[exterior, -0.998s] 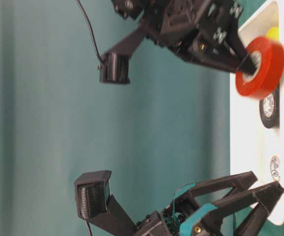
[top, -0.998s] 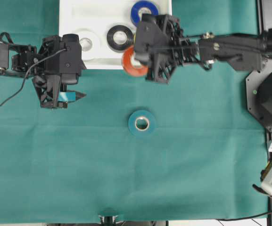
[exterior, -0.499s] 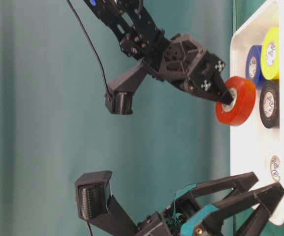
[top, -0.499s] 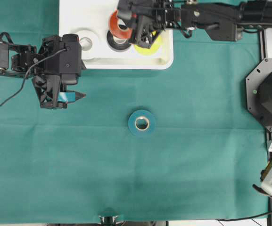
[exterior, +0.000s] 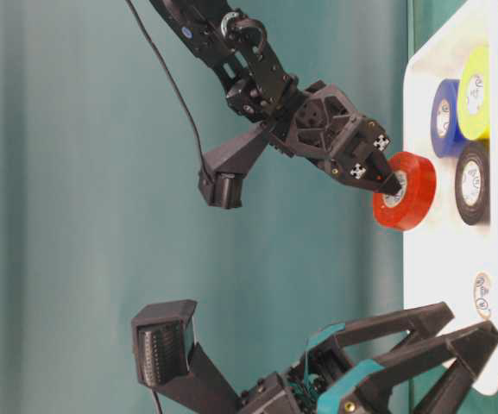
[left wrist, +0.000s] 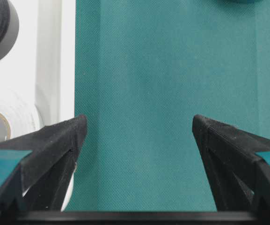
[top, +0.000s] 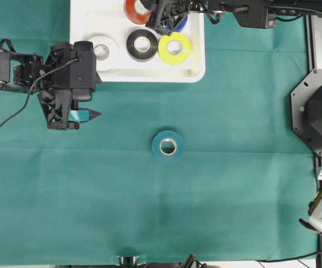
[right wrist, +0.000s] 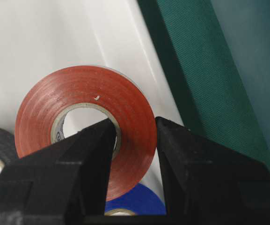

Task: Put the tape alternately from left to right into the white case.
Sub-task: 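Release the orange-red roll in the tray and withdraw the right gripper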

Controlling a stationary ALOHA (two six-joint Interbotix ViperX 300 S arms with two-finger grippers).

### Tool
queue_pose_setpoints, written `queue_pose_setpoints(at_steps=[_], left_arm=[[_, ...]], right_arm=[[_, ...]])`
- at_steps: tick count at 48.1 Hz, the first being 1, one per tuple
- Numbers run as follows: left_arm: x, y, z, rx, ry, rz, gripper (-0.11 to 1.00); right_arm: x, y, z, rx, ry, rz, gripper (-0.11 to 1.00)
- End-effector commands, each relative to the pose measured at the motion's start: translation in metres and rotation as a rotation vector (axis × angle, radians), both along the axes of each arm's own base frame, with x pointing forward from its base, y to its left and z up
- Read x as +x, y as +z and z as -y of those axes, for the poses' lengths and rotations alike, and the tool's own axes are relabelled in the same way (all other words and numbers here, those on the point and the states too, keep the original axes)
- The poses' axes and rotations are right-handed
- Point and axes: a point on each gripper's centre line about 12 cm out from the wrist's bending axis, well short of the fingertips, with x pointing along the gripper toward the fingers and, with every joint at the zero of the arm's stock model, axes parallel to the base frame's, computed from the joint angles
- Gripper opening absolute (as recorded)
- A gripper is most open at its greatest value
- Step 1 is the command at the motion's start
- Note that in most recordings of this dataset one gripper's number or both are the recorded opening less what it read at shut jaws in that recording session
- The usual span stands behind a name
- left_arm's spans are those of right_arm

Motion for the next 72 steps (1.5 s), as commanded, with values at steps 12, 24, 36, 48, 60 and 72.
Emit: queue_pose_setpoints(at_steps=[12, 24, 36, 48, 60, 72], left_arm=[[0.002, 0.007, 0.000, 0.000, -0.001, 0.025, 0.99], [0.002, 0.007, 0.000, 0.001, -0.002, 0.025, 0.99], [0.002, 0.007, 0.000, 0.001, -0.002, 0.026, 0.99], [0.002, 0.007, 0.000, 0.002, -0.003, 0.026, 0.99], [0.003, 0.008, 0.000, 0.003, -0.004, 0.029, 0.99], [0.003, 0.008, 0.000, 0.003, -0.004, 0.031, 0.99]], right_arm=[[0.004, 0.016, 0.004, -0.021, 0.003, 0.042, 0.01], [0.003, 0.014, 0.003, -0.021, 0.004, 0.032, 0.02], [0.002, 0.012, 0.002, -0.018, 0.004, 0.027, 0.51], [0.001, 0.012, 0.003, -0.018, 0.002, 0.026, 0.87], [-0.001, 0.009, 0.001, -0.013, 0.002, 0.017, 0.86], [-0.013, 0.018, -0.022, -0.013, 0.040, 0.031, 0.86]])
